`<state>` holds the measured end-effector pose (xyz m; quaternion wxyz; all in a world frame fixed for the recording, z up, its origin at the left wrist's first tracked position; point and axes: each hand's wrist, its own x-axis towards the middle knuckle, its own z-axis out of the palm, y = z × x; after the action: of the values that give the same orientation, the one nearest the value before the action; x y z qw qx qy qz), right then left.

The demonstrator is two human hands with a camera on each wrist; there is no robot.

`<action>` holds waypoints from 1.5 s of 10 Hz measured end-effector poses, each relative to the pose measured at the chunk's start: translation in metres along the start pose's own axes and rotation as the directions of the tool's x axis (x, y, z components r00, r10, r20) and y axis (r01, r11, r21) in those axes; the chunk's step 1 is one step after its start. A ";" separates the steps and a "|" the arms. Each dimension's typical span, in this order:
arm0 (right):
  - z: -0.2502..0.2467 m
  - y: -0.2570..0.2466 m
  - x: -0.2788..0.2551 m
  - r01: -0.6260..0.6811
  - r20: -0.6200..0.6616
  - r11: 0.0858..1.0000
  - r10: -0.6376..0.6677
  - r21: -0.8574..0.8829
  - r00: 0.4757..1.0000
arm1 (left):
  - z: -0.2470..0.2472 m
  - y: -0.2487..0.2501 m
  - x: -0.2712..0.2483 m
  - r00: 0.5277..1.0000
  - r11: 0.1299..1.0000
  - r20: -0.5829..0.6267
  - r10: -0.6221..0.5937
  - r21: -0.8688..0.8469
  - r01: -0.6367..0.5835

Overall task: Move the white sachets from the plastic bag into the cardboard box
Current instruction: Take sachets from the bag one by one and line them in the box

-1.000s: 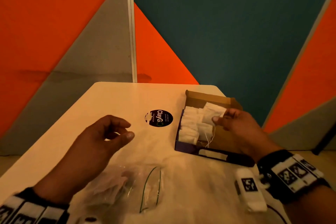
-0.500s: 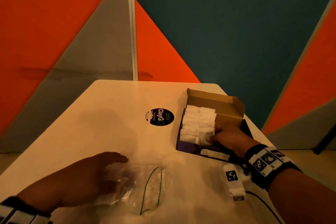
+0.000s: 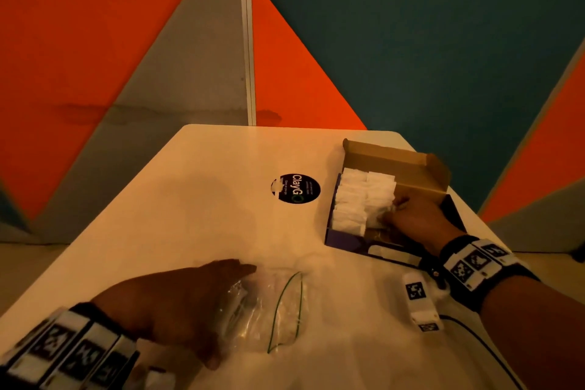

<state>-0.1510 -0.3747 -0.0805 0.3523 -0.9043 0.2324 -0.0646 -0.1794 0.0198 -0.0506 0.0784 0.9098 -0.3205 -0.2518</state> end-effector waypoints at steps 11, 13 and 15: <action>0.102 -0.103 -0.157 0.688 0.465 0.672 -0.533 -0.275 0.707 | 0.010 -0.018 0.003 0.993 0.997 -0.109 -0.037 -0.071 0.029; 0.107 -0.108 -0.158 0.774 0.450 0.600 -0.646 -0.200 0.617 | 0.007 -0.020 0.007 0.992 0.998 -0.113 -0.050 -0.051 0.045; 0.118 -0.092 -0.150 0.747 0.431 0.651 -0.641 -0.133 0.635 | 0.009 -0.024 0.008 0.993 0.997 -0.103 -0.059 -0.061 0.053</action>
<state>-0.2158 -0.1741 -0.0999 0.1931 -0.9612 -0.1971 -0.0007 -0.1657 0.0340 -0.0689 0.1144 0.9277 -0.2829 -0.2152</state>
